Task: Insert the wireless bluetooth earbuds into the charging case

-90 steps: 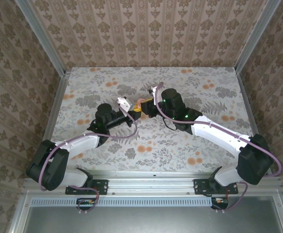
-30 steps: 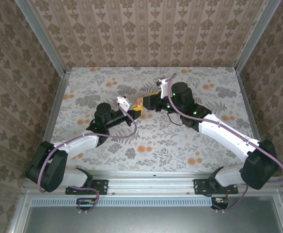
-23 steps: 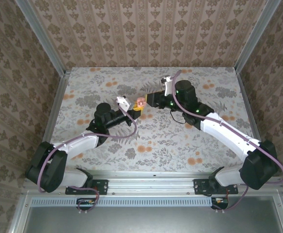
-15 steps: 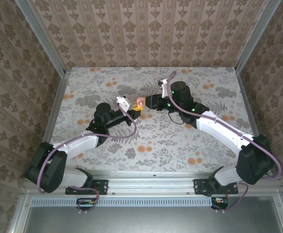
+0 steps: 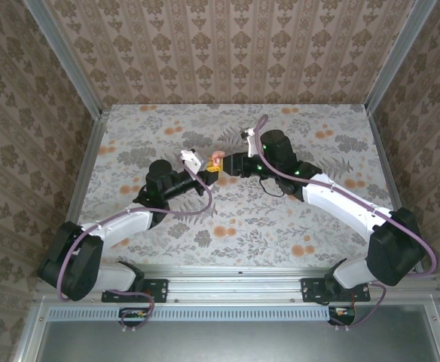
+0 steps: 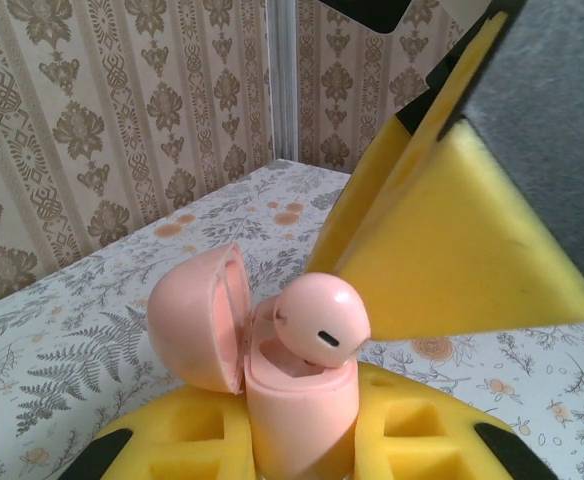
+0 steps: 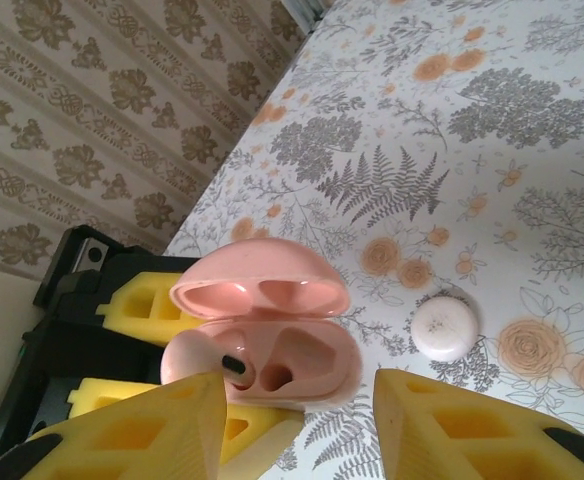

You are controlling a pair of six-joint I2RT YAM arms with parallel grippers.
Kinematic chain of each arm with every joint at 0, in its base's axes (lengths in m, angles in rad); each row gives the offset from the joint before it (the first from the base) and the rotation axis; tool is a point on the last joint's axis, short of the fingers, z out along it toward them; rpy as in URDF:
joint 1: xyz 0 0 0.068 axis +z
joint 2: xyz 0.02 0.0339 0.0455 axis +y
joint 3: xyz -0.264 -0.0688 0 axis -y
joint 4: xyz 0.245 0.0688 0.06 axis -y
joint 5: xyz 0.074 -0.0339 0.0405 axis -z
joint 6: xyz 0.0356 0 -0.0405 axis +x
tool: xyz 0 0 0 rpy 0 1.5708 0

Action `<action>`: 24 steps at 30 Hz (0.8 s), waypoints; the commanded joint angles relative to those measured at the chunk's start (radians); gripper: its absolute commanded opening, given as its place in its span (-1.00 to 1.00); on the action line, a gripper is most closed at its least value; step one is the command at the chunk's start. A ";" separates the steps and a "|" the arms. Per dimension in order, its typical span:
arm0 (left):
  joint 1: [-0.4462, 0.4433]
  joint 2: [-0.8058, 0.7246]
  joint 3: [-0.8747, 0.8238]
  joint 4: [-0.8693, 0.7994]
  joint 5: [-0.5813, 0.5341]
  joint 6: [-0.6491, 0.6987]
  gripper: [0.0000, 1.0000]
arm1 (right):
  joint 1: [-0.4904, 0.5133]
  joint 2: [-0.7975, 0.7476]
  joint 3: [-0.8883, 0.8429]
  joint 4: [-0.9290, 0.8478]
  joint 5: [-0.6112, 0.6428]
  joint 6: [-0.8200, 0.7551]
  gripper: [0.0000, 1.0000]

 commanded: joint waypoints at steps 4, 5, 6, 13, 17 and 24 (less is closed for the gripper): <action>0.001 -0.017 0.019 0.006 -0.002 0.015 -0.80 | 0.007 0.008 0.007 0.005 -0.021 -0.015 -0.12; 0.001 -0.017 0.019 0.006 -0.002 0.015 -0.80 | 0.007 0.012 0.009 0.007 -0.021 -0.014 -0.12; 0.001 -0.017 0.019 0.006 -0.002 0.015 -0.80 | 0.006 0.013 0.012 0.008 -0.021 -0.015 -0.12; 0.001 -0.024 0.012 0.001 -0.003 0.022 -0.80 | -0.015 -0.028 -0.016 -0.006 -0.003 -0.009 -0.12; -0.003 -0.025 0.004 -0.026 0.007 0.051 -0.80 | -0.068 -0.071 -0.004 -0.133 -0.016 -0.005 -0.12; -0.023 -0.037 -0.021 -0.106 0.024 0.151 -0.80 | -0.200 -0.009 0.137 -0.621 -0.008 -0.175 -0.13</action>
